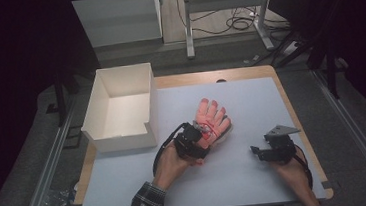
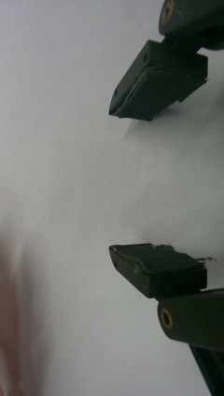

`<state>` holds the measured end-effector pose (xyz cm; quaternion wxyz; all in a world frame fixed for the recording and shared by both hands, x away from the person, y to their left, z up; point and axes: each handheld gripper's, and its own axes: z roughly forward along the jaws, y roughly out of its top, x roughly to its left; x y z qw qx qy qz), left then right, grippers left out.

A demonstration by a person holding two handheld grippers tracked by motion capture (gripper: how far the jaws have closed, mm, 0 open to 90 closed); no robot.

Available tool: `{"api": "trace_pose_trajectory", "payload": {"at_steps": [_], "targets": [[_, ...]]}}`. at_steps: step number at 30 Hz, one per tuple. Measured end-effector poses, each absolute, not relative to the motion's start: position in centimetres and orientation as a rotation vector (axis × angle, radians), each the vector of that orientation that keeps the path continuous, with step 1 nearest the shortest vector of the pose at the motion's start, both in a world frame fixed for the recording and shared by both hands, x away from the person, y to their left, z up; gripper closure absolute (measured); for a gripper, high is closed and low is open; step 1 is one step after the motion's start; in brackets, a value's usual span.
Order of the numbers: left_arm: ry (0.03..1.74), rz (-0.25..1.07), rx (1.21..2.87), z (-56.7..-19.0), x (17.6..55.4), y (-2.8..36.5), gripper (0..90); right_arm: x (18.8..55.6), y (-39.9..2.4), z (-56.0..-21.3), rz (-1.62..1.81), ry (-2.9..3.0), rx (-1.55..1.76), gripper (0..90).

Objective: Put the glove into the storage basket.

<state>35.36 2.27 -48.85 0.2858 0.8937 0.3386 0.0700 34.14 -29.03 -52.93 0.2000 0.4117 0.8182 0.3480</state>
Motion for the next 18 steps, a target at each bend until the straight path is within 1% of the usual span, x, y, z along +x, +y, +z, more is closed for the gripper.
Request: {"api": "trace_pose_trajectory", "payload": {"at_steps": [18], "targets": [[0.941, 0.220, 2.361, -46.2, 37.2, 3.0, 45.0, 34.1, -29.0, -53.0, 0.971, 2.287, 1.145, 27.6]]}}
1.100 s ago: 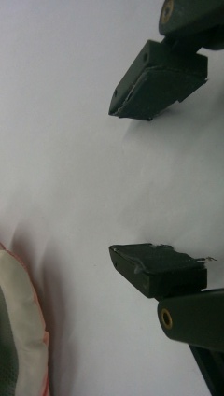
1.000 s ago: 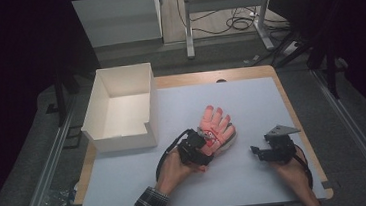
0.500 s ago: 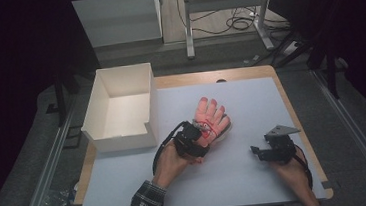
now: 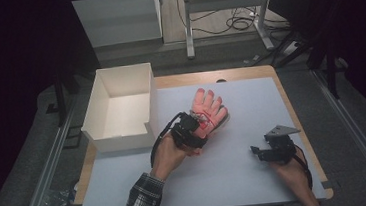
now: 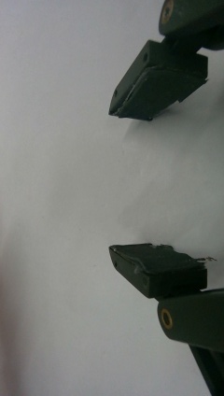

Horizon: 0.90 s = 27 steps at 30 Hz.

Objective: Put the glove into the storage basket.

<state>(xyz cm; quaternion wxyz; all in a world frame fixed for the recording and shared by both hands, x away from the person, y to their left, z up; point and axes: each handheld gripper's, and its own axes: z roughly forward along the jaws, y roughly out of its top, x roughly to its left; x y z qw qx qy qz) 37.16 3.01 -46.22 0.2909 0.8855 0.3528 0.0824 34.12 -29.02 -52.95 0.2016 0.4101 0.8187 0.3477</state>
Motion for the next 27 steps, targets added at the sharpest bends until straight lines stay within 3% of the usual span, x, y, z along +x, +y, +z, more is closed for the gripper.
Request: {"api": "trace_pose_trajectory", "payload": {"at_steps": [27], "targets": [[1.051, 0.338, 2.288, -38.4, 41.4, 6.2, 44.6, 34.1, -29.0, -53.0, 0.974, 2.286, 1.147, 27.6]]}}
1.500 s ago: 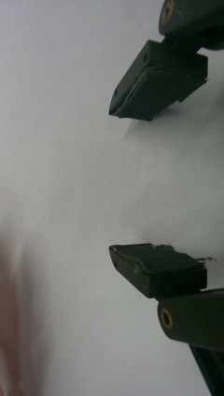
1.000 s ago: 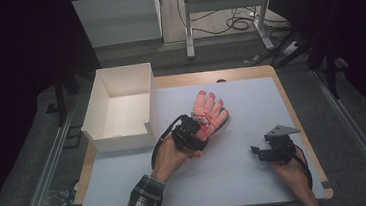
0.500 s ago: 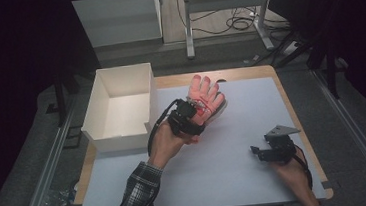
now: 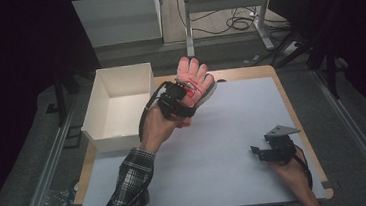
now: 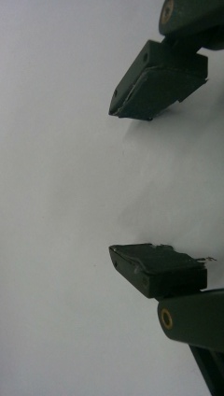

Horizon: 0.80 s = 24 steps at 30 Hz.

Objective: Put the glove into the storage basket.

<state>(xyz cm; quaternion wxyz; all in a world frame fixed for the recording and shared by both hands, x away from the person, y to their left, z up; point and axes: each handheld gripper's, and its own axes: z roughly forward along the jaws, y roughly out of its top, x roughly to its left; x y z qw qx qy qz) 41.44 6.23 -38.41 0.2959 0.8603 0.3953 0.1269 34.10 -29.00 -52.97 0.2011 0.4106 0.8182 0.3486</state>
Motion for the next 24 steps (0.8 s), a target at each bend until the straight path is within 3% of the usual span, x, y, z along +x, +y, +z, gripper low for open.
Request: {"api": "trace_pose_trajectory", "payload": {"at_steps": [15, 24], "targets": [[1.185, 0.432, 2.199, -34.2, 42.7, 11.1, 44.5, 34.1, -29.0, -53.0, 0.974, 2.286, 1.146, 27.6], [1.285, 0.446, 2.115, -33.6, 42.9, 15.2, 44.5, 34.1, -29.0, -53.0, 0.973, 2.286, 1.145, 27.6]]}}
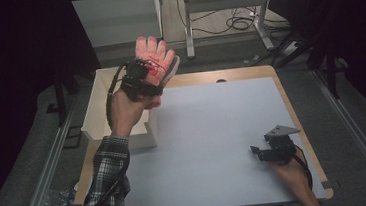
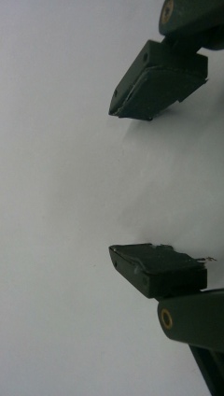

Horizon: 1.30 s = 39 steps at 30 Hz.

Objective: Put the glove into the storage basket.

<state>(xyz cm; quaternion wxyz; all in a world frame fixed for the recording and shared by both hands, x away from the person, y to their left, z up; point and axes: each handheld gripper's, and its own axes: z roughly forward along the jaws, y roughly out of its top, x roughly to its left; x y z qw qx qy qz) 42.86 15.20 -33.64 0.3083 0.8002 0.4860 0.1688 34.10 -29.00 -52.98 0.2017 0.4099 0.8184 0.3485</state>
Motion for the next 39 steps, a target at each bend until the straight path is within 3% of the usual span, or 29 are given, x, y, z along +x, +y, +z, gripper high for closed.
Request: {"api": "trace_pose_trajectory", "payload": {"at_steps": [18, 39], "targets": [[1.516, 0.482, 1.995, -37.4, 43.3, 22.1, 44.2, 34.1, -29.0, -53.0, 0.972, 2.283, 1.147, 27.6], [1.650, 0.457, 2.021, -44.8, 46.1, 22.6, 43.4, 34.1, -29.0, -53.0, 0.972, 2.283, 1.146, 27.6]]}}
